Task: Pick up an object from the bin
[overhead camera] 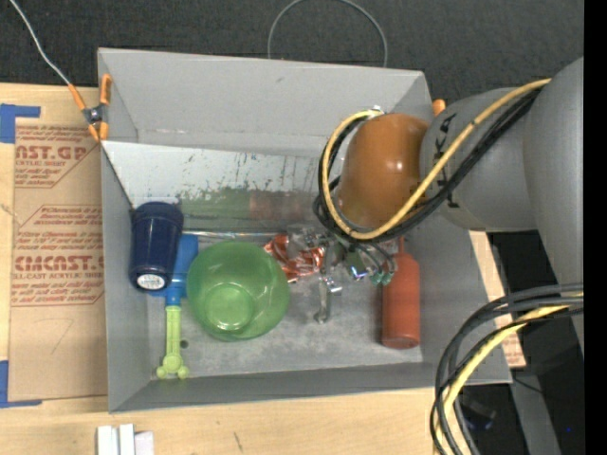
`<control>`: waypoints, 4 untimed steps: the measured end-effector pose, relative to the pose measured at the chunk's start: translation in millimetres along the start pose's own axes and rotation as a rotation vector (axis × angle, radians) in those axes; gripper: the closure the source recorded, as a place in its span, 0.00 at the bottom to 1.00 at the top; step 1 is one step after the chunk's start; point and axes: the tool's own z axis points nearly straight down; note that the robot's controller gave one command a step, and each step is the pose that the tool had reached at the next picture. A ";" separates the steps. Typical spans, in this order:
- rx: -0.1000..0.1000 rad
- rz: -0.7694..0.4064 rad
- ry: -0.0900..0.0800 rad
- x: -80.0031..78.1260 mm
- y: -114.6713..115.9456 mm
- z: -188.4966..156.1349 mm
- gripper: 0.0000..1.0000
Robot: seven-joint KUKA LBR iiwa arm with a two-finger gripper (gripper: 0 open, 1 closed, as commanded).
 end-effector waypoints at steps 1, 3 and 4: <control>0.005 -0.100 0.004 -24.6 -22.2 29.2 0.00; 0.000 -0.071 -0.007 -9.5 -31.9 27.3 1.00; -0.001 -0.071 -0.004 -8.6 -31.5 24.1 1.00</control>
Offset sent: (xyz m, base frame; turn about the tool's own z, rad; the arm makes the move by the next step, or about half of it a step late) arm 0.0155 -0.0295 -0.0297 -0.0717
